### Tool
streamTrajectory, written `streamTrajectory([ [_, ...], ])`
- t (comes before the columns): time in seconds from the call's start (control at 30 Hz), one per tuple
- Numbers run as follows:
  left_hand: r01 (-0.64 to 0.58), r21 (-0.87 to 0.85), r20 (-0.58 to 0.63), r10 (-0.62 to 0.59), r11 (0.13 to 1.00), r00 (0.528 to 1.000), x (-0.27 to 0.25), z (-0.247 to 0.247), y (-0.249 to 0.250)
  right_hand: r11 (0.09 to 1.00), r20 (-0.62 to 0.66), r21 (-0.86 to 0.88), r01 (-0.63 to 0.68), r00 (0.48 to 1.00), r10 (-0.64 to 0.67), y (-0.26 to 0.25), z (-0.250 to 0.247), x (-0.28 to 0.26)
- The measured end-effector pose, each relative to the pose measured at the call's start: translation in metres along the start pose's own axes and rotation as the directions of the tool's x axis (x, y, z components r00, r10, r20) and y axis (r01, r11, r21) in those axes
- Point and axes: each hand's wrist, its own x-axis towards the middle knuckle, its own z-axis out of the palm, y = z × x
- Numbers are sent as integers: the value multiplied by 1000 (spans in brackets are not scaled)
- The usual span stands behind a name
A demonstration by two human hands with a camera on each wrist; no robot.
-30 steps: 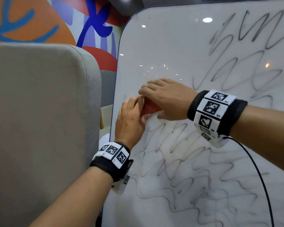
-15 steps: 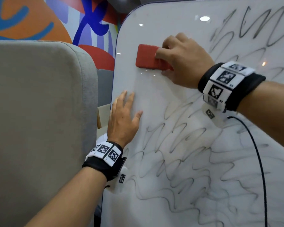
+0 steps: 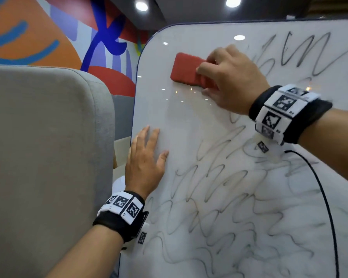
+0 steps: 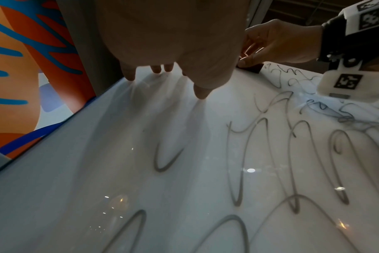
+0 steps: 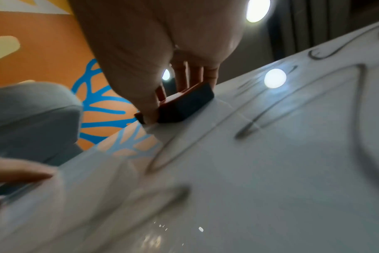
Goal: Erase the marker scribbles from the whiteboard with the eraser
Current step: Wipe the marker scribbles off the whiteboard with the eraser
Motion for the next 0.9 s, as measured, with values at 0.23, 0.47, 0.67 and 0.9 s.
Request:
streamTrajectory([
  [0.23, 5, 15, 30, -5, 1000, 1000, -3, -2, -4, 967, 163, -7, 254, 955, -250, -34, 27, -53],
  [0.47, 18, 4, 40, -18, 1000, 999, -4, -2, -5, 998, 2, 15, -55, 998, 55, -11, 5, -16],
  [0.67, 10, 18, 41, -11, 1000, 999, -7, -3, -6, 979, 120, 39, 198, 972, -201, -55, 43, -69],
  [0.9, 20, 5, 42, -21, 1000, 999, -13, -1, -9, 993, 74, 19, 115, 991, -116, -33, 20, -39],
])
